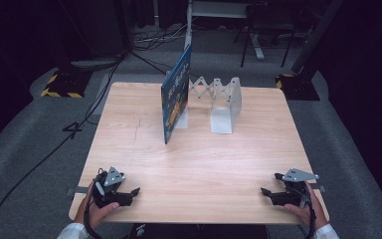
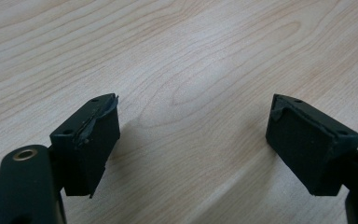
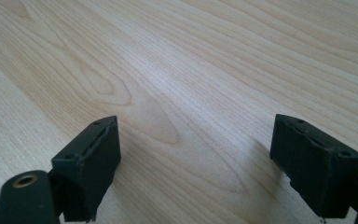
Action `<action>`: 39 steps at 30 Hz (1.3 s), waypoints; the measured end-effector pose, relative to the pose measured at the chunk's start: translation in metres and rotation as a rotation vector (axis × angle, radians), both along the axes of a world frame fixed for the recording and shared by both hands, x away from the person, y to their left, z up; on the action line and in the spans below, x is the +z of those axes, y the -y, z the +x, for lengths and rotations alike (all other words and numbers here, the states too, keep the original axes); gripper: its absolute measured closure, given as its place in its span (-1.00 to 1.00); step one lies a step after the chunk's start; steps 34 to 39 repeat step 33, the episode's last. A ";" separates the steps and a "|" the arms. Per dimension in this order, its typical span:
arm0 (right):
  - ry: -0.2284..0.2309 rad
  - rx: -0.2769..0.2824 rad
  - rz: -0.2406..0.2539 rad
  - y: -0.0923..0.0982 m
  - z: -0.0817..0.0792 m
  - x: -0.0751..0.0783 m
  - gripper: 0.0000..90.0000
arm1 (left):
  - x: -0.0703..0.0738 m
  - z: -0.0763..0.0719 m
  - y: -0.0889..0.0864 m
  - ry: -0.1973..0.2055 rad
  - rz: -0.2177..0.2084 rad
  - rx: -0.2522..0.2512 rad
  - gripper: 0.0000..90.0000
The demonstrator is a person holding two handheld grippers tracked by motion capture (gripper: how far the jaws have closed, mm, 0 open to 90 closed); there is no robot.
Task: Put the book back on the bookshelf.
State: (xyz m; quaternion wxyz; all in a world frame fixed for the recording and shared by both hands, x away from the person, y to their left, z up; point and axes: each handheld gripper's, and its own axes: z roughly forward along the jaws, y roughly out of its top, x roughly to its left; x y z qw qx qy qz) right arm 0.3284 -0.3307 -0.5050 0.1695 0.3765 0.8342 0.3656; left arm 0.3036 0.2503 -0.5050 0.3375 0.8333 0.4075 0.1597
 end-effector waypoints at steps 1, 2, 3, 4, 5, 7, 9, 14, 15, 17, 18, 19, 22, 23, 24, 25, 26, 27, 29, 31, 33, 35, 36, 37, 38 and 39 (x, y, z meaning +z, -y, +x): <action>0.000 0.001 -0.001 0.000 0.000 0.000 -0.64 | 0.000 0.000 0.000 -0.003 -0.002 0.003 -0.61; 0.000 0.000 -0.001 0.000 0.000 0.000 -0.64 | 0.000 0.000 0.000 -0.005 -0.003 0.004 -0.61; 0.000 0.000 -0.001 0.000 0.000 0.000 -0.64 | 0.000 0.000 0.000 -0.005 -0.003 0.004 -0.61; 0.000 0.001 -0.001 0.000 0.000 0.000 -0.64 | 0.000 0.000 0.000 -0.003 -0.004 0.004 -0.61; -0.001 0.001 0.000 0.000 0.000 0.000 -0.64 | 0.000 0.000 0.000 -0.002 -0.005 0.007 -0.61; -0.001 0.001 0.001 0.000 0.000 0.000 -0.64 | 0.000 0.000 0.000 -0.002 -0.004 0.006 -0.61; -0.001 0.002 0.000 0.000 0.000 0.000 -0.64 | 0.000 0.000 0.000 -0.002 -0.004 0.007 -0.61; -0.001 0.002 0.000 0.000 0.000 0.000 -0.65 | 0.000 0.000 0.000 -0.006 -0.004 0.006 -0.62; -0.001 0.002 0.000 0.000 0.000 0.000 -0.65 | 0.000 0.000 0.000 -0.006 -0.004 0.006 -0.62; 0.001 0.001 0.000 0.000 0.000 0.000 -0.65 | 0.000 0.000 0.000 -0.003 0.000 0.005 -0.62; 0.000 0.000 0.000 0.000 0.000 0.000 -0.65 | 0.000 0.000 0.000 -0.006 -0.005 0.009 -0.62; 0.001 0.000 0.000 0.000 0.000 0.000 -0.65 | 0.000 0.000 0.000 -0.005 -0.004 0.008 -0.62; 0.000 0.000 0.000 0.000 0.000 0.000 -0.65 | 0.000 0.000 0.000 -0.006 -0.006 0.008 -0.62; 0.000 0.002 0.000 0.000 0.000 0.000 -0.65 | 0.000 0.000 0.000 -0.006 -0.006 0.009 -0.62; -0.001 0.001 0.000 0.000 0.000 0.000 -0.65 | 0.000 0.000 0.000 -0.005 -0.005 0.009 -0.62; 0.000 0.000 0.000 0.000 0.000 0.000 -0.65 | 0.000 0.000 0.000 -0.006 -0.006 0.009 -0.62; 0.000 0.000 0.000 0.000 0.000 0.000 -0.65 | 0.000 0.000 0.000 -0.005 -0.006 0.009 -0.62; 0.000 0.000 0.000 0.000 0.000 0.000 -0.65 | 0.000 0.000 0.000 -0.006 -0.004 0.009 -0.62; 0.000 0.000 0.000 0.000 0.000 0.000 -0.65 | 0.000 0.000 0.000 -0.007 -0.004 0.010 -0.62; 0.000 0.000 0.000 0.000 0.000 0.000 -0.65 | 0.000 0.000 -0.001 -0.002 0.002 0.006 -0.62; 0.000 0.001 0.000 0.000 0.000 0.000 -0.65 | 0.000 0.001 -0.001 -0.003 0.001 0.011 -0.62; 0.000 0.001 0.000 0.000 0.000 0.000 -0.65 | 0.000 0.001 -0.001 -0.003 0.001 0.011 -0.62; 0.000 0.001 0.000 0.000 0.000 0.000 -0.65 | 0.000 0.001 -0.001 -0.003 0.001 0.011 -0.62; 0.000 0.001 0.000 0.000 0.000 0.000 -0.65 | 0.000 0.001 -0.001 -0.003 0.001 0.011 -0.62; 0.000 0.001 0.000 0.000 0.000 0.000 -0.65 | 0.000 0.001 -0.001 -0.003 0.001 0.011 -0.62; 0.000 0.001 0.000 0.000 0.000 0.000 -0.65 | 0.000 0.001 -0.001 -0.003 0.001 0.011 -0.62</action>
